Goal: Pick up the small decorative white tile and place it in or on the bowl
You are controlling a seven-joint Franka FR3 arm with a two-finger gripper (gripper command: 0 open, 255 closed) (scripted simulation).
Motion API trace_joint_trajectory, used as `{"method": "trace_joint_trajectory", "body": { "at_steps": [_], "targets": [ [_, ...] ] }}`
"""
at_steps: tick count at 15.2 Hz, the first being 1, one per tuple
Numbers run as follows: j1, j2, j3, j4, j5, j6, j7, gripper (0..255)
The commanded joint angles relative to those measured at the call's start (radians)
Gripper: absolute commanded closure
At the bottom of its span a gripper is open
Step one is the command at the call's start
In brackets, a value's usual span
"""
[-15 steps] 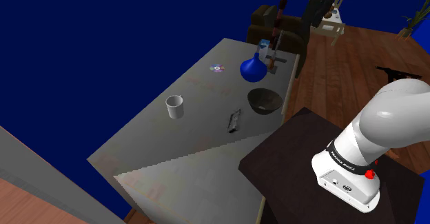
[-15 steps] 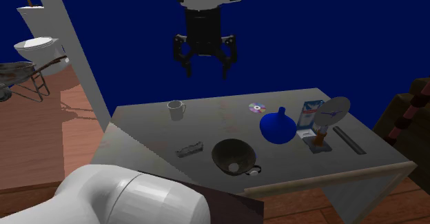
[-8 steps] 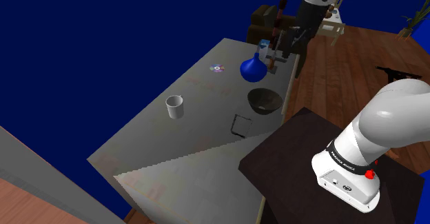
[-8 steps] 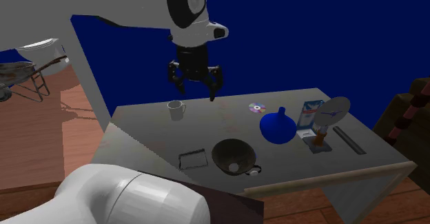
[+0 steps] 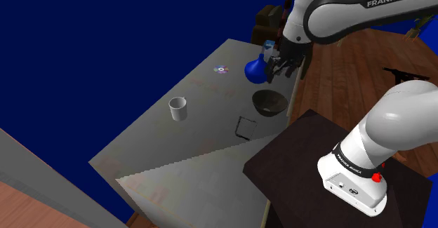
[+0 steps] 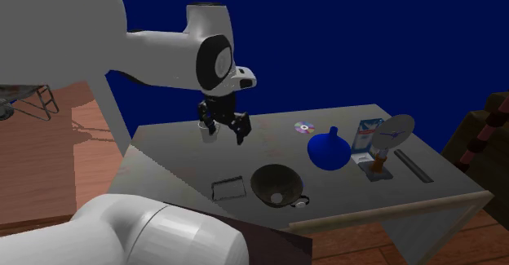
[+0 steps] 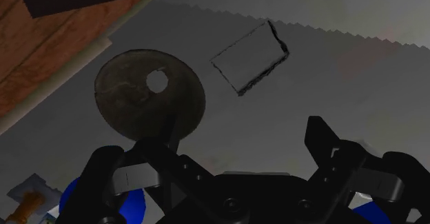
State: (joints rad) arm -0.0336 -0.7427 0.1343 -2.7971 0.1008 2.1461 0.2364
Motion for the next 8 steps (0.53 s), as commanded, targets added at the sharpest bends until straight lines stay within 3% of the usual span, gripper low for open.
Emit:
{"method": "trace_joint_trajectory", "body": {
  "at_steps": [1, 8],
  "targets": [
    [0.006, 0.041, 0.035, -0.038, 0.027, 0.089, 0.062, 0],
    [-0.011, 0.329, 0.165, -0.074, 0.082, 0.441, 0.267, 0]
  ]
}}
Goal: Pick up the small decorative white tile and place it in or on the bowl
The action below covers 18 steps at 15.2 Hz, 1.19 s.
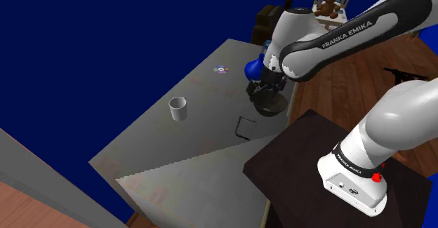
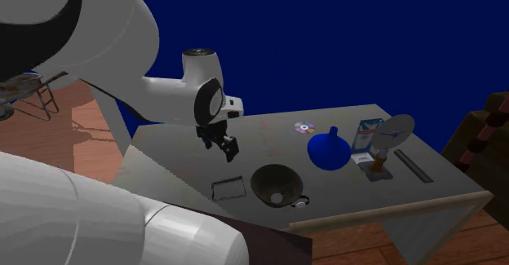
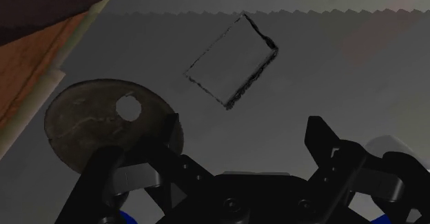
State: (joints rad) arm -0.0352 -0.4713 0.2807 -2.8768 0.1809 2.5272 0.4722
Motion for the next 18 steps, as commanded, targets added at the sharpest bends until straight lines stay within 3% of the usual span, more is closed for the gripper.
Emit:
{"method": "trace_joint_trajectory", "body": {
  "at_steps": [1, 3, 5, 7, 8, 9, 10, 11, 18],
  "targets": [
    [-0.019, 0.109, 0.04, 0.01, -0.001, 0.111, 0.066, 0],
    [-0.049, 0.216, 0.086, 0.024, -0.025, 0.211, 0.146, 0],
    [-0.1, 0.327, 0.139, 0.046, -0.096, 0.305, 0.257, 0],
    [-0.173, 0.445, 0.187, 0.079, -0.267, 0.388, 0.438, 0],
    [-0.196, 0.506, 0.185, 0.102, -0.411, 0.42, 0.573, 0],
    [-0.185, 0.568, 0.147, 0.131, -0.57, 0.443, 0.72, 0],
    [-0.142, 0.625, 0.083, 0.165, -0.707, 0.461, 0.854, 0],
    [-0.116, 0.625, 0.059, 0.165, -0.694, 0.464, 0.845, 0],
    [0.067, 0.775, -0.173, 0.24, -0.947, 0.546, 1.055, 0]
  ]
}}
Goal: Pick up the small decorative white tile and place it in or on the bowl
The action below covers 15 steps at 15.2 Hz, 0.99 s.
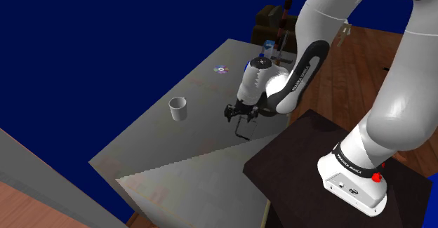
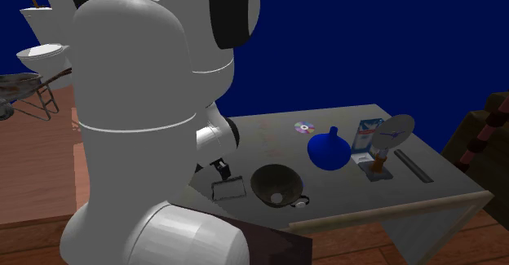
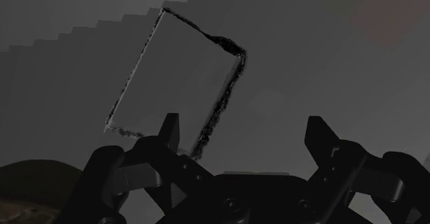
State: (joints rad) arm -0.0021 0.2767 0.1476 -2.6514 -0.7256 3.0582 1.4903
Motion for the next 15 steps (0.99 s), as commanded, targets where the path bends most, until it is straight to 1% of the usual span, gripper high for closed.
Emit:
{"method": "trace_joint_trajectory", "body": {
  "at_steps": [1, 8, 9, 15],
  "targets": [
    [0.037, 0.026, -0.041, 0.014, -0.038, 0.015, 0.035, 0],
    [0.037, 0.026, -0.041, 0.014, -0.037, 0.015, 0.034, 0],
    [0.037, 0.026, -0.041, 0.014, -0.037, 0.015, 0.034, 255],
    [0.037, 0.026, -0.041, 0.014, -0.037, 0.015, 0.034, 255]
  ]
}}
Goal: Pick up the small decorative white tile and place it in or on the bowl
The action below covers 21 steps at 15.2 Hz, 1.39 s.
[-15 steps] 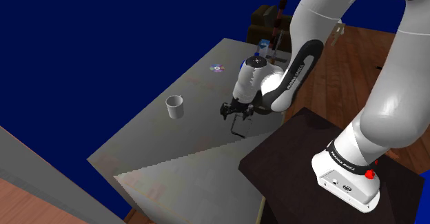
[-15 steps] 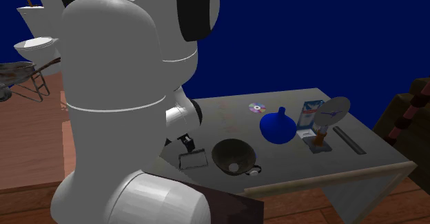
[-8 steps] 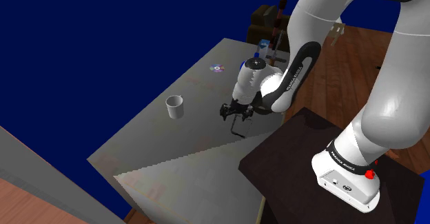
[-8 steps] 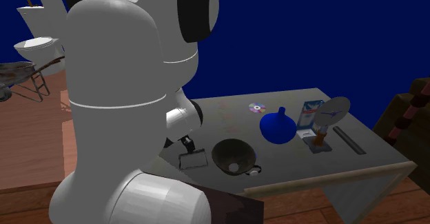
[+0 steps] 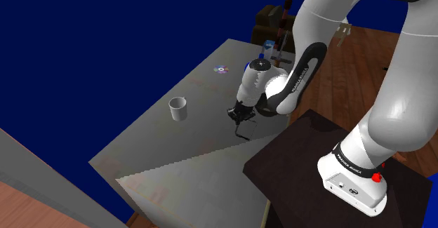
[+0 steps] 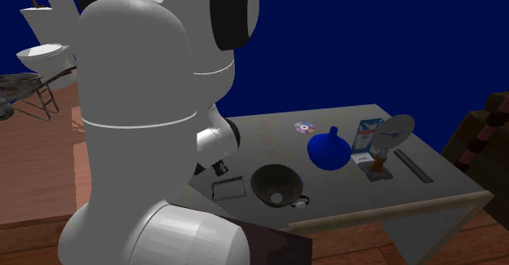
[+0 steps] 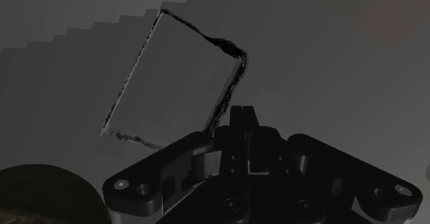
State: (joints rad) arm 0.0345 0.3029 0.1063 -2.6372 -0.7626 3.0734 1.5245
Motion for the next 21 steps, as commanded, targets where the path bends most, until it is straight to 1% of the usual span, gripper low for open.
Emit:
{"method": "trace_joint_trajectory", "body": {
  "at_steps": [1, 3, 4, 7, 11, 14, 17, 19, 21],
  "targets": [
    [0.0, 0.0, 0.0, 0.0, 0.0, 0.0, 0.0, 255],
    [0.0, 0.0, 0.0, 0.0, 0.0, 0.0, 0.0, 255],
    [0.0, 0.0, 0.0, 0.0, 0.0, 0.0, 0.0, 0],
    [-0.009, -0.019, -0.056, -0.075, 0.052, 0.039, 0.123, 0],
    [0.003, -0.041, -0.139, -0.186, 0.121, 0.103, 0.29, 0],
    [0.104, 0.03, -0.239, -0.16, 0.099, 0.157, 0.322, 0],
    [0.174, 0.101, -0.301, -0.135, 0.107, 0.21, 0.33, 0],
    [0.201, 0.138, -0.322, -0.122, 0.116, 0.236, 0.33, 0],
    [0.201, 0.138, -0.322, -0.122, 0.117, 0.236, 0.33, 0]
  ]
}}
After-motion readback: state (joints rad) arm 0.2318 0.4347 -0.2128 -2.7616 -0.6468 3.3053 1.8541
